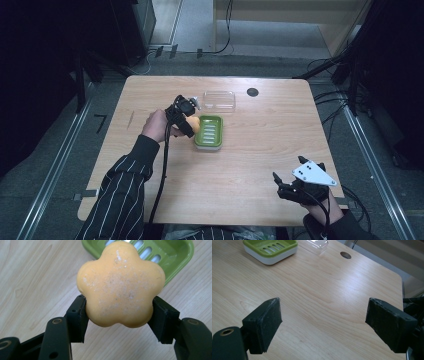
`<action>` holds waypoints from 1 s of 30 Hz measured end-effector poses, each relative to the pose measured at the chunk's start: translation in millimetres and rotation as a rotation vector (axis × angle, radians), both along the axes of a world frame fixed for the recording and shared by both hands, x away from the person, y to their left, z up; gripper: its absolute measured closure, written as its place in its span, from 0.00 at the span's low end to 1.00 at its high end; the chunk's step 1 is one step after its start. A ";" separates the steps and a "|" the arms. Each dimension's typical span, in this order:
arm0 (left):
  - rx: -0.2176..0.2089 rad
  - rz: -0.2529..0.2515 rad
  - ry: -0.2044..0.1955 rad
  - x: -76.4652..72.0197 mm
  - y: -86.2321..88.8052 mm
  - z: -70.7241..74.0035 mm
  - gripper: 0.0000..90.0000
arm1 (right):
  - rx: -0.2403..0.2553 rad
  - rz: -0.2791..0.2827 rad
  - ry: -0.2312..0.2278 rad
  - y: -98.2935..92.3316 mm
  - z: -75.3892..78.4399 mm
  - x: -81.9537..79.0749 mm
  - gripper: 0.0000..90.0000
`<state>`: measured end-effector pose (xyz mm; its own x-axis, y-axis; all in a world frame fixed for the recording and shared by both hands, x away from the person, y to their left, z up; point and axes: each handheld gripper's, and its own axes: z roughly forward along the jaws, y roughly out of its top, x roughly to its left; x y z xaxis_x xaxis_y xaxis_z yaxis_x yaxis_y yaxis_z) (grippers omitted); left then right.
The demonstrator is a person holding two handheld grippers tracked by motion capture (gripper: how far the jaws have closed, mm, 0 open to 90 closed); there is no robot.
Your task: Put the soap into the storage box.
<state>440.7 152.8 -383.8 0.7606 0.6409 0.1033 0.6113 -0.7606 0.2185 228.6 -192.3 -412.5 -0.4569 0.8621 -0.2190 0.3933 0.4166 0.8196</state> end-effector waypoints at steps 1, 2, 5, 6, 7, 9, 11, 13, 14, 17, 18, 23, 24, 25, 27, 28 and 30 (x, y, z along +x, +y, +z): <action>-0.004 -0.005 -0.002 0.6 -1.5 -0.9 0.44 | 0.002 0.003 0.001 0.4 0.0 0.0 0.15; -0.001 -0.011 0.000 2.1 -3.3 -1.2 0.44 | 0.004 0.004 0.001 0.9 0.0 0.2 0.15; -0.005 -0.011 -0.008 3.8 -6.8 -1.2 0.44 | 0.002 0.003 0.000 1.4 0.1 0.7 0.15; 0.000 -0.018 -0.004 4.6 -8.0 -0.3 0.44 | 0.004 0.003 0.000 1.4 0.0 0.8 0.15; -0.007 -0.016 -0.009 4.4 -9.1 -0.6 0.44 | 0.005 0.002 0.002 1.4 0.0 0.8 0.15; -0.005 -0.026 -0.009 4.6 -12.5 0.0 0.44 | 0.006 0.003 0.002 1.3 -0.1 0.9 0.15; -0.009 -0.030 -0.013 4.6 -13.9 -0.3 0.44 | 0.008 0.004 0.001 1.1 -0.2 0.9 0.15; -0.008 -0.031 -0.012 4.5 -15.4 -0.2 0.44 | 0.006 0.004 0.003 1.0 -0.3 0.9 0.15; -0.009 -0.034 -0.013 4.8 -15.9 -0.3 0.44 | 0.006 0.004 0.003 0.9 -0.3 0.8 0.15; -0.015 -0.033 -0.021 4.8 -17.5 -0.5 0.44 | 0.005 0.002 0.003 0.0 -0.3 0.4 0.15; -0.017 -0.033 -0.024 4.7 -18.2 -0.9 0.44 | 0.005 0.001 0.001 -0.2 -0.3 0.3 0.15; -0.029 -0.041 -0.035 4.5 -21.2 -3.1 0.44 | 0.003 -0.001 0.000 -0.3 0.1 -1.0 0.15; -0.028 -0.042 -0.036 4.1 -21.8 -3.4 0.44 | 0.004 -0.003 -0.001 -0.1 0.3 -1.3 0.15; -0.026 -0.048 -0.031 4.1 -22.4 -3.7 0.44 | 0.002 -0.001 0.000 -0.1 0.4 -1.4 0.15; -0.030 -0.050 -0.030 4.1 -23.1 -4.9 0.44 | 0.003 -0.002 0.001 0.6 0.5 -1.6 0.15; -0.024 -0.055 -0.026 4.8 -23.6 -5.3 0.44 | -0.001 -0.001 0.002 0.6 0.4 -1.7 0.15; -0.030 -0.053 -0.031 5.7 -25.4 -7.4 0.44 | -0.001 -0.002 0.003 -0.3 0.2 -2.1 0.15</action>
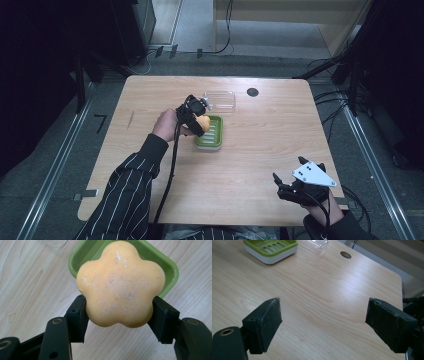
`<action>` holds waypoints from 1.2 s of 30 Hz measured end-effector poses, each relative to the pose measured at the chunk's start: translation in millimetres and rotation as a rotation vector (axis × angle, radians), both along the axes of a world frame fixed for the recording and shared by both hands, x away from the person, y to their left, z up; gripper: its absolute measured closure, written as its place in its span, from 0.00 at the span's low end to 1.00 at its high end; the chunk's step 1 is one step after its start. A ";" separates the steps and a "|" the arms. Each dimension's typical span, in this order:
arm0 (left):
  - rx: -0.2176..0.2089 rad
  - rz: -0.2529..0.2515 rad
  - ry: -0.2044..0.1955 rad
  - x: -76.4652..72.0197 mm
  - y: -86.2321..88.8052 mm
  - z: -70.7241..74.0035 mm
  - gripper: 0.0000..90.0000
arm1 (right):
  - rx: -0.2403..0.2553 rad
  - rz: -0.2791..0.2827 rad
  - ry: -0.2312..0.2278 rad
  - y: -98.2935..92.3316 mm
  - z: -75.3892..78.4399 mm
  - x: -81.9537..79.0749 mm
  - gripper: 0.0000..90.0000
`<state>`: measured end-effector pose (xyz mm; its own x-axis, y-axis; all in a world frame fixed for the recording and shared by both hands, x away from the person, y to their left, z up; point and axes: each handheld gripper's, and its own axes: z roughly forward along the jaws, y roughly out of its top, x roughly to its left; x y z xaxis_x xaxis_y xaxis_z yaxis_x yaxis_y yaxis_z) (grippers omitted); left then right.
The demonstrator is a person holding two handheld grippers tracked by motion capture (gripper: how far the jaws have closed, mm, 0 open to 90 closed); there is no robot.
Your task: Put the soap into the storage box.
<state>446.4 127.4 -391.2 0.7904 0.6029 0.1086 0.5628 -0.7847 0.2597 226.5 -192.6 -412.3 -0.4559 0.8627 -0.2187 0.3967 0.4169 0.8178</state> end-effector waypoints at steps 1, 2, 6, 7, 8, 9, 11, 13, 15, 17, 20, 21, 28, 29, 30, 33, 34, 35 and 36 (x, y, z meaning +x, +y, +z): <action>0.000 -0.001 0.002 0.5 -0.7 -0.3 0.44 | 0.001 -0.003 -0.001 -0.8 0.0 -0.3 0.15; 0.001 -0.003 0.007 1.2 -2.2 -0.5 0.44 | 0.002 -0.007 0.001 -1.4 0.1 -0.8 0.15; 0.004 -0.012 0.004 2.6 -7.8 -2.9 0.44 | 0.005 -0.013 -0.004 -3.1 0.0 -2.5 0.15; 0.005 -0.016 0.004 3.1 -9.2 -4.0 0.44 | 0.006 -0.016 -0.001 -3.1 0.0 -2.9 0.15; 0.001 -0.014 0.001 3.5 -10.9 -5.7 0.44 | 0.005 -0.016 0.000 -3.2 -0.1 -3.2 0.15; 0.001 -0.016 0.004 4.0 -11.6 -6.8 0.44 | 0.005 -0.020 0.001 -3.5 -0.1 -3.6 0.15; 0.009 -0.020 0.012 5.6 -13.5 -10.6 0.44 | 0.002 -0.018 -0.002 -4.5 -0.2 -3.9 0.15; 0.014 -0.019 0.014 6.9 -15.3 -14.7 0.44 | 0.003 -0.024 -0.002 -5.4 -0.2 -4.9 0.15; 0.023 -0.020 0.012 7.7 -17.3 -18.0 0.44 | 0.003 -0.028 0.000 -6.4 -0.1 -5.8 0.15; 0.014 -0.026 0.019 8.9 -18.8 -21.5 0.44 | 0.006 -0.033 0.000 -6.7 -0.1 -6.5 0.15; 0.009 -0.026 0.017 10.2 -21.2 -25.9 0.44 | 0.002 -0.030 0.001 -7.0 -0.3 -6.9 0.15; 0.012 -0.028 0.015 10.5 -21.7 -26.8 0.44 | 0.001 -0.032 -0.001 -7.2 -0.4 -7.1 0.15; 0.040 -0.028 0.012 10.8 -26.9 -35.9 0.44 | 0.004 -0.037 -0.001 -8.4 -0.5 -7.7 0.15; 0.043 -0.030 0.014 11.3 -27.1 -36.1 0.44 | 0.003 -0.036 -0.001 -8.4 -0.4 -7.6 0.15; 0.041 -0.025 0.009 11.2 -27.6 -37.2 0.44 | 0.004 -0.036 -0.001 -8.3 -0.4 -7.6 0.15; 0.040 -0.029 -0.007 10.5 -29.3 -40.4 0.44 | 0.001 -0.034 0.000 -8.2 -0.3 -7.8 0.15; 0.041 -0.032 -0.007 10.5 -29.8 -41.5 0.44 | 0.001 -0.035 -0.001 -8.2 -0.3 -7.8 0.15; 0.045 -0.034 -0.005 10.7 -30.0 -42.6 0.44 | 0.001 -0.035 -0.001 -8.1 -0.2 -7.8 0.15; 0.057 -0.040 -0.003 10.6 -30.6 -43.1 0.44 | 0.000 -0.034 0.000 -8.1 -0.3 -7.7 0.15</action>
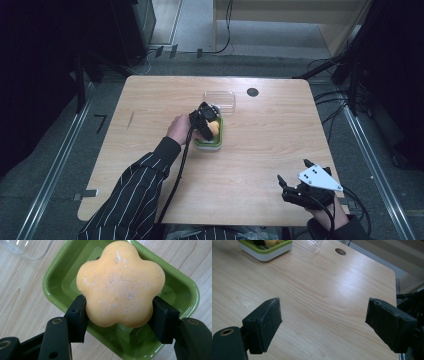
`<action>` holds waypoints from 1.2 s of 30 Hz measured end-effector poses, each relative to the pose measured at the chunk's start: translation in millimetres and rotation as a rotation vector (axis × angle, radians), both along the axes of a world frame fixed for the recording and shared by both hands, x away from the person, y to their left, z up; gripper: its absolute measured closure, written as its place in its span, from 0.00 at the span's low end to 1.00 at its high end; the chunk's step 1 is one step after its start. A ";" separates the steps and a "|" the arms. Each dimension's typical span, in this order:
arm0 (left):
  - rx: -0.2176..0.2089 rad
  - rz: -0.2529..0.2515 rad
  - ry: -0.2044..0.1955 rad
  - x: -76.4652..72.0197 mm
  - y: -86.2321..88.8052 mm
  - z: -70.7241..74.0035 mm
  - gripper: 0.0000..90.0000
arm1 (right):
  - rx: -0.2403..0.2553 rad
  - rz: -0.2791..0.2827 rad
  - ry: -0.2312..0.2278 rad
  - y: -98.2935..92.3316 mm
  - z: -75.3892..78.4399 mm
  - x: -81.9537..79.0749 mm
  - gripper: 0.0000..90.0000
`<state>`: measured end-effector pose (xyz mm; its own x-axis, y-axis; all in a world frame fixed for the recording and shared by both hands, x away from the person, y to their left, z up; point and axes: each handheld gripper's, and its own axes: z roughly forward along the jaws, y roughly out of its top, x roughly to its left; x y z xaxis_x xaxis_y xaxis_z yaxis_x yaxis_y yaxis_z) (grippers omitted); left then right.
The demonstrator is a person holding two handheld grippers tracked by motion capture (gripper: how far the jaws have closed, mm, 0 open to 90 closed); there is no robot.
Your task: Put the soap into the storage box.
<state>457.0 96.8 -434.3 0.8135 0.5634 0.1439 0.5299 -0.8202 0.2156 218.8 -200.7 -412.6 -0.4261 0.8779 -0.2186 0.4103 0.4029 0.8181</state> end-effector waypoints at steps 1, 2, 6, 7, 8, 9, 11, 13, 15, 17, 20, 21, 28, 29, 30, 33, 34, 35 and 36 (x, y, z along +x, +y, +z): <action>-0.001 -0.001 -0.002 -0.3 -0.4 -0.9 0.44 | 0.000 0.000 0.000 0.1 0.0 0.0 0.15; 0.003 -0.002 0.003 -0.6 -1.1 -1.9 0.44 | 0.000 0.000 -0.001 0.0 0.0 0.0 0.15; 0.014 -0.002 0.003 -1.3 -3.7 -5.3 0.43 | 0.000 -0.001 -0.001 0.3 -0.1 0.1 0.15; 0.021 -0.004 0.005 -1.5 -4.4 -5.9 0.43 | -0.001 0.001 -0.002 0.3 -0.1 0.2 0.15; 0.023 -0.003 0.005 -1.7 -4.8 -6.9 0.43 | 0.000 0.002 -0.002 0.3 0.0 0.2 0.15; 0.026 -0.004 0.002 -2.1 -5.4 -8.5 0.43 | -0.001 0.001 -0.002 0.3 0.0 0.2 0.15; 0.032 -0.001 0.000 -2.3 -5.7 -10.2 0.43 | 0.000 0.002 -0.002 0.4 0.0 0.3 0.15; 0.030 0.003 0.008 -1.9 -5.4 -9.7 0.43 | 0.000 0.002 -0.002 0.5 -0.1 0.3 0.15; 0.033 0.007 0.003 -2.3 -5.7 -9.6 0.43 | 0.001 0.002 -0.002 0.4 0.0 0.3 0.15; 0.027 0.014 0.001 -2.5 -5.9 -9.9 0.42 | 0.001 0.001 -0.002 0.4 0.0 0.4 0.15; 0.020 0.024 0.001 -3.8 -7.4 -8.1 0.33 | 0.001 0.002 -0.003 0.6 0.0 0.4 0.15; 0.016 0.030 -0.010 -4.3 -7.7 -6.7 0.30 | 0.003 0.001 -0.003 0.7 0.0 0.4 0.15; -0.002 0.061 -0.024 -5.1 -2.2 7.2 0.15 | 0.005 -0.001 -0.002 0.9 0.2 0.6 0.15; -0.004 0.061 -0.021 -5.2 -1.1 8.4 0.15 | 0.005 -0.001 -0.002 0.9 0.2 0.6 0.15; -0.010 0.068 -0.026 -5.8 0.5 10.2 0.15 | 0.005 -0.001 -0.003 0.9 0.2 0.6 0.15; -0.007 0.077 -0.010 -7.1 3.5 13.7 0.15 | 0.005 0.001 -0.003 1.0 0.2 0.8 0.15; 0.001 0.075 -0.001 -7.4 4.2 14.6 0.15 | 0.006 0.001 -0.003 1.0 0.2 0.9 0.15; 0.004 0.076 0.008 -8.1 4.5 15.5 0.14 | 0.006 0.001 -0.003 1.0 0.2 0.9 0.15; 0.001 0.076 0.007 -9.1 5.9 17.5 0.13 | 0.006 0.002 -0.003 1.0 0.2 1.0 0.15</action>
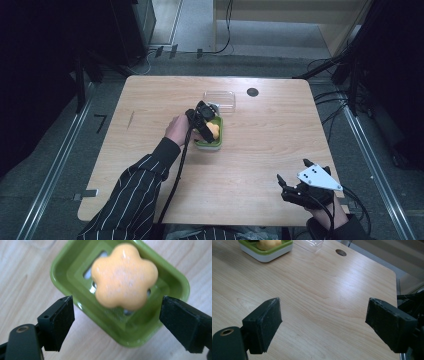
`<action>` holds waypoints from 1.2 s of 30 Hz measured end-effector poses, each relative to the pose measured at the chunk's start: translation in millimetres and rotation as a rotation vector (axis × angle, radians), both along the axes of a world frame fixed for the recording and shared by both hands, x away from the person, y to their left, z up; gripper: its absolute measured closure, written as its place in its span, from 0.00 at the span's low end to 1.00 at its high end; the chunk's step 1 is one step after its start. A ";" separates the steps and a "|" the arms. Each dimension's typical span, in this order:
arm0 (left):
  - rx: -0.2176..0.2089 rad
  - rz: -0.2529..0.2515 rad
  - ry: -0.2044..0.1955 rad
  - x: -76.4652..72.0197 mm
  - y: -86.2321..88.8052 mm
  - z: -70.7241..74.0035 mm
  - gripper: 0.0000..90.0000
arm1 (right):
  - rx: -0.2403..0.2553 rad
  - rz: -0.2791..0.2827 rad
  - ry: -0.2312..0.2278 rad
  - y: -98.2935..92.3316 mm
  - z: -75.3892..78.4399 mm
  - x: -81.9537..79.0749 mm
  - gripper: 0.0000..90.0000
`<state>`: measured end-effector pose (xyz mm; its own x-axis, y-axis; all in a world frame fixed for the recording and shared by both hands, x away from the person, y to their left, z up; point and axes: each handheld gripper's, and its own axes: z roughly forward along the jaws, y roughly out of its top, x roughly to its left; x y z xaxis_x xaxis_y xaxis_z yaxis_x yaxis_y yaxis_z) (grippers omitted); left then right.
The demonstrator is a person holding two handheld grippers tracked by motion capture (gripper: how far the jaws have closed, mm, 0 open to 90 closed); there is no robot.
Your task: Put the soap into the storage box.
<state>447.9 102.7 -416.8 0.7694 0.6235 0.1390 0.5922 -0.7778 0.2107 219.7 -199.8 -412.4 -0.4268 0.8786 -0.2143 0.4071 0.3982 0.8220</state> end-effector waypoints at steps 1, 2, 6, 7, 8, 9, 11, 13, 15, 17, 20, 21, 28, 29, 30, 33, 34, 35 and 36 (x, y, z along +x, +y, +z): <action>-0.002 0.007 -0.004 -1.0 0.6 1.1 0.12 | 0.000 0.000 0.000 0.0 0.0 0.1 0.15; 0.000 0.005 -0.009 -2.1 2.0 3.3 0.12 | 0.001 -0.001 0.000 0.1 0.1 0.0 0.15; -0.008 0.011 -0.019 -6.4 7.9 9.3 0.08 | 0.000 0.001 -0.001 0.3 0.2 0.1 0.15; -0.016 0.019 -0.022 -7.7 9.1 9.4 0.07 | 0.001 -0.001 0.000 0.3 0.2 0.1 0.15; -0.010 0.020 -0.017 -9.1 10.5 10.3 0.06 | 0.002 -0.001 0.000 0.3 0.2 0.1 0.15; -0.003 0.016 -0.016 -10.2 12.2 10.6 0.05 | 0.001 0.000 -0.001 0.4 0.2 0.1 0.15; 0.001 0.019 -0.008 -12.7 14.8 10.8 0.04 | 0.000 0.001 0.000 0.4 0.3 0.1 0.15; 0.004 0.026 -0.003 -15.6 17.4 11.3 0.02 | 0.000 0.001 -0.003 0.3 0.4 0.1 0.15; 0.007 0.026 -0.003 -18.9 20.5 12.1 0.01 | 0.003 0.000 -0.001 0.3 0.3 0.1 0.15; 0.017 0.027 0.004 -22.8 23.9 13.8 0.00 | 0.004 0.002 -0.002 -0.1 0.4 0.1 0.15; 0.020 0.035 0.007 -26.5 28.6 15.2 0.00 | 0.004 0.002 -0.002 -0.1 0.4 0.1 0.15; 0.023 0.035 0.009 -27.7 30.5 16.1 0.00 | 0.004 0.003 -0.002 -0.2 0.4 0.1 0.15; 0.024 0.036 0.031 -39.1 43.6 16.8 0.00 | 0.004 0.002 -0.003 0.2 0.4 0.1 0.15; 0.013 0.046 0.024 -41.5 46.3 17.5 0.00 | 0.003 0.002 -0.003 0.2 0.5 0.1 0.15; 0.015 0.047 0.023 -42.8 47.8 18.4 0.00 | 0.002 0.002 -0.004 0.3 0.5 0.0 0.15; 0.017 0.051 0.019 -49.4 53.9 19.3 0.00 | 0.003 0.002 -0.003 0.3 0.5 0.1 0.15; 0.020 0.053 0.020 -51.5 56.2 19.2 0.00 | 0.003 0.002 -0.004 0.3 0.5 0.0 0.15; 0.020 0.056 0.017 -53.6 58.6 18.3 0.00 | 0.003 0.002 -0.004 0.3 0.6 -0.1 0.15; 0.028 0.055 0.018 -55.1 60.3 18.0 0.00 | 0.003 0.002 -0.003 0.3 0.6 -0.1 0.15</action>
